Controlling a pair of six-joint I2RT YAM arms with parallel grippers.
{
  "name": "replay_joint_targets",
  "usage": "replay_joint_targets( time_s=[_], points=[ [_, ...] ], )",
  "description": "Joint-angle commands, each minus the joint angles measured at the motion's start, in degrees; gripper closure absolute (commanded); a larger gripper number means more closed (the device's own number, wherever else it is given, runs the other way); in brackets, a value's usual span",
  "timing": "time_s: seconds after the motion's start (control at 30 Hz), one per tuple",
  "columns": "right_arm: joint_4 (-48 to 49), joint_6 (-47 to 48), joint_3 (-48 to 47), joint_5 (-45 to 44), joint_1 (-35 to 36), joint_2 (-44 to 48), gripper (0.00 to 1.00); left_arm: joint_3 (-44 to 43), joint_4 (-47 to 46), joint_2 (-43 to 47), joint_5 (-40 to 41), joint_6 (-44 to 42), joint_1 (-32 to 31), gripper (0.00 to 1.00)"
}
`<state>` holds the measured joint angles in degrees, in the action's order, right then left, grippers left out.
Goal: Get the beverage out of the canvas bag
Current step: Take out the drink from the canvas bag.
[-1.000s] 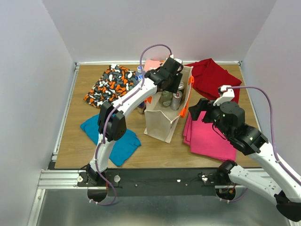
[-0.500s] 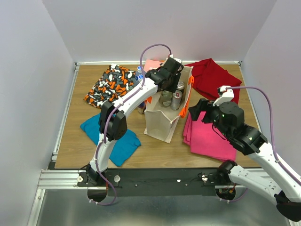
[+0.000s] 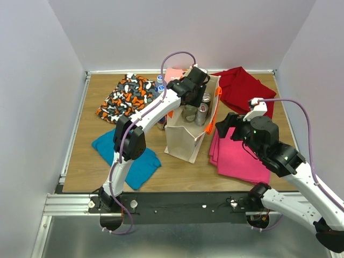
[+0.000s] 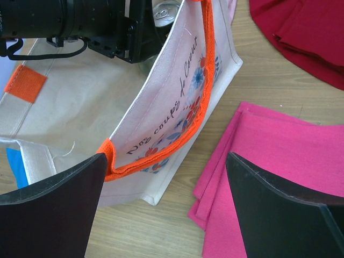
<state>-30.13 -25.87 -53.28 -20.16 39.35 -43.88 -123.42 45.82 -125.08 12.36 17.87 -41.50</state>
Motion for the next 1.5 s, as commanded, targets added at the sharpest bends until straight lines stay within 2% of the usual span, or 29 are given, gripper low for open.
replay_joint_targets(
  time_s=[0.0, 0.27, 0.5, 0.6, 0.83, 1.3, 1.47],
  points=[
    [-1.2, 0.6, 0.8, -1.8, -0.1, 0.2, 0.0, -1.7, 1.3, -1.7, 2.5, 0.2, -0.1, 0.44],
    [-1.1, 0.6, 0.8, -1.9, -0.1, 0.0, 0.0, -2.5, 0.8, -2.4, 2.0, 0.0, -0.1, 0.43],
    [-0.6, 0.6, 1.0, -1.5, -0.1, -0.4, 0.0, -3.1, 0.2, -2.5, 1.9, -0.2, -0.1, 0.33],
    [-0.5, 0.7, 0.9, -1.5, -0.1, -0.7, 0.0, -3.8, 0.4, -3.1, 1.7, 0.0, -0.1, 0.32],
    [-0.5, 0.8, 1.1, -1.5, -0.1, -0.7, 0.0, -4.3, 0.6, -3.7, 1.7, 0.0, -0.1, 0.4],
    [-0.9, 0.8, 1.7, -1.8, -0.1, -0.1, 0.0, -3.4, 0.2, -3.5, 2.5, -0.4, -0.1, 0.44],
    [-1.1, 0.9, 1.7, -2.3, -0.2, 0.3, 0.0, -3.9, 0.4, -3.8, 2.4, -0.5, -0.1, 0.5]
  ],
)
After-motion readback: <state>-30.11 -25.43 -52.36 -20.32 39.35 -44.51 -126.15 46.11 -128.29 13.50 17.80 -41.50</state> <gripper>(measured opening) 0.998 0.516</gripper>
